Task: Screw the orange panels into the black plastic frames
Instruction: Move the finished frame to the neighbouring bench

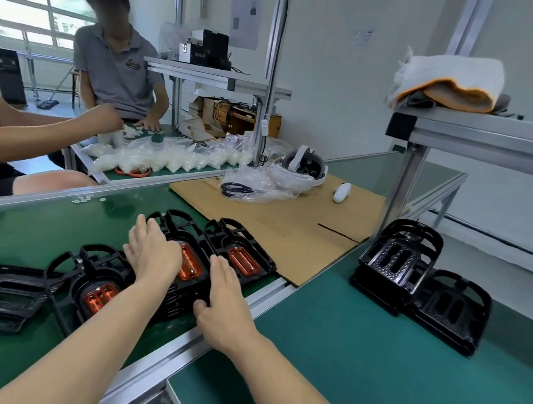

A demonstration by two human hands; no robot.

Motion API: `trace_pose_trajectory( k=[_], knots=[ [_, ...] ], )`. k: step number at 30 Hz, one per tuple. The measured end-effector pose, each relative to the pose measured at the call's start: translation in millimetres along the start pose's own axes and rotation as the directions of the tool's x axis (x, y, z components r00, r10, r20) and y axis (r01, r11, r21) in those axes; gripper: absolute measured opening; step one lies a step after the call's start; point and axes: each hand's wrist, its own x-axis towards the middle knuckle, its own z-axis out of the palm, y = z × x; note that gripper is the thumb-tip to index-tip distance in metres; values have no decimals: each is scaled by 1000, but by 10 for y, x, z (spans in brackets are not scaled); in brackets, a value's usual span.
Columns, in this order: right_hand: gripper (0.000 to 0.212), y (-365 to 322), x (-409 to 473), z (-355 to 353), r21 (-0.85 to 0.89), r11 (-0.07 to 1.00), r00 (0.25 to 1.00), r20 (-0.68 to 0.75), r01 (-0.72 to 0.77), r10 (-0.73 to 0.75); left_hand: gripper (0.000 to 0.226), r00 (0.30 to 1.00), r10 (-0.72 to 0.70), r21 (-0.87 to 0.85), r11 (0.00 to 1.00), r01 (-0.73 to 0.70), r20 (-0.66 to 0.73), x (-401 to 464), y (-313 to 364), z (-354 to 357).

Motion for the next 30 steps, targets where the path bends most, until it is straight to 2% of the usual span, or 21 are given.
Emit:
trace_pose_trajectory(
  k=[6, 11, 15, 20, 25, 30],
  knots=[
    [72, 32, -129, -108, 13, 1000, 999, -46, 9, -8, 71, 996, 90, 2, 996, -90, -12, -93, 117, -44],
    [68, 172, -406, -224, 38, 998, 991, -129, -41, 45, 64, 964, 265, -113, 958, -265, -10, -427, 243, 17],
    [67, 414, -760, -362, 18, 989, 966, -213, -144, 144, 63, 922, 375, -306, 892, -333, 91, -901, 320, 166],
    [69, 736, -1309, -614, -17, 962, 907, -339, -272, 250, 60, 858, 452, -417, 848, -329, 243, -1491, 471, 400],
    [72, 1001, -1905, -916, -51, 915, 836, -430, -399, 341, 60, 772, 508, -450, 832, -325, 382, -1972, 651, 600],
    [70, 1152, -2421, -1271, -61, 853, 743, -527, -518, 413, 59, 662, 576, -446, 809, -382, 479, -2352, 863, 816]
  ],
)
